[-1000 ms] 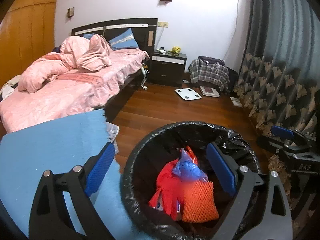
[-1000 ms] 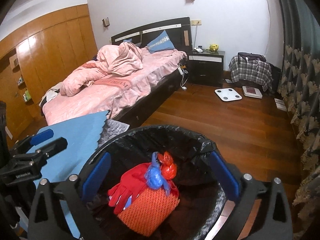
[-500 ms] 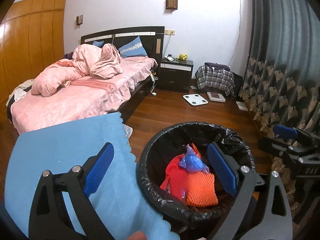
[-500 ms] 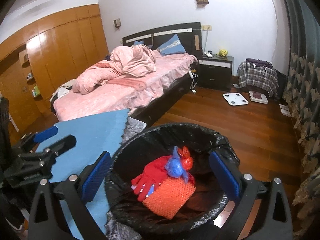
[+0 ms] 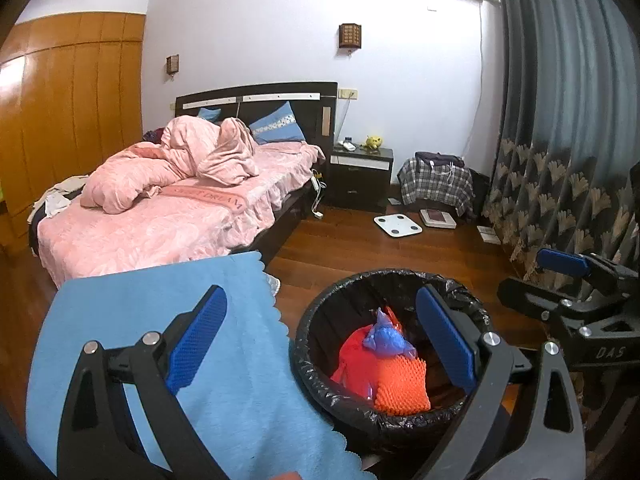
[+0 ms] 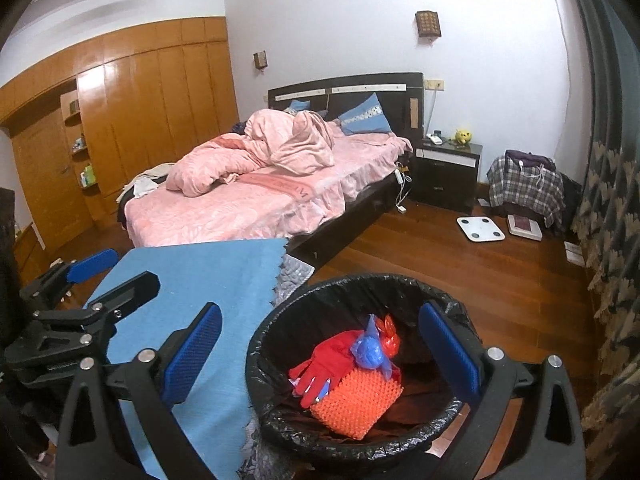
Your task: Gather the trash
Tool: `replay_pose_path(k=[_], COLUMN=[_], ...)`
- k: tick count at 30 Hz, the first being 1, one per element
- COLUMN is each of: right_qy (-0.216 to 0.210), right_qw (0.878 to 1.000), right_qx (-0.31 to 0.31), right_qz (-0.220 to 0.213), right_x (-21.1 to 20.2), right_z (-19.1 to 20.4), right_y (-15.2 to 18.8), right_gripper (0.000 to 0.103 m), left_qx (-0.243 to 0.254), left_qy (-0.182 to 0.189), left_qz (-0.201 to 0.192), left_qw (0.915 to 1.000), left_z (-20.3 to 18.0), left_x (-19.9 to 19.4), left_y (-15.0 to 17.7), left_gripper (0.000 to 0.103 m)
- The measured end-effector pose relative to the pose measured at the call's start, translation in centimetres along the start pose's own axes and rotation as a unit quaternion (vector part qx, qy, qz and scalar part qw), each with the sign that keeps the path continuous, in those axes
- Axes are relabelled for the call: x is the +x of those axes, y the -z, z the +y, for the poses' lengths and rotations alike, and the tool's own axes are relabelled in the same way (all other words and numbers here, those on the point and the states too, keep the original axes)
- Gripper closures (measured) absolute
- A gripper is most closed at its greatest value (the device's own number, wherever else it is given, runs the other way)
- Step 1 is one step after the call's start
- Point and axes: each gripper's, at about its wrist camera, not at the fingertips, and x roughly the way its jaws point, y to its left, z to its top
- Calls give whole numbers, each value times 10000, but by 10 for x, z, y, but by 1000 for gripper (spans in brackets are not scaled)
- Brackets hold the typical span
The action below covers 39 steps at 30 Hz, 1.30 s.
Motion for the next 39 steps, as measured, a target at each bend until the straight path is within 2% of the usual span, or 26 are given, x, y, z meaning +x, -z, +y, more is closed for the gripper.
replay_pose_path(k=[8,39], right_qy=[-18,-83], right_qw=[9999,9999], right_qx=[-63,-132], right_qz=[-78,-64], right_x=[-5,-2], right_z=[7,18], right_y=[-2,-3], right_gripper=[6,6], left_qx=[-21,-15], left_qy=[-38,-38], left_qz=[-81,-72], left_qw=[10000,10000], left_z=[2,6], left_x=[-13,-15], left_y=[-2,0], left_gripper=[10,10])
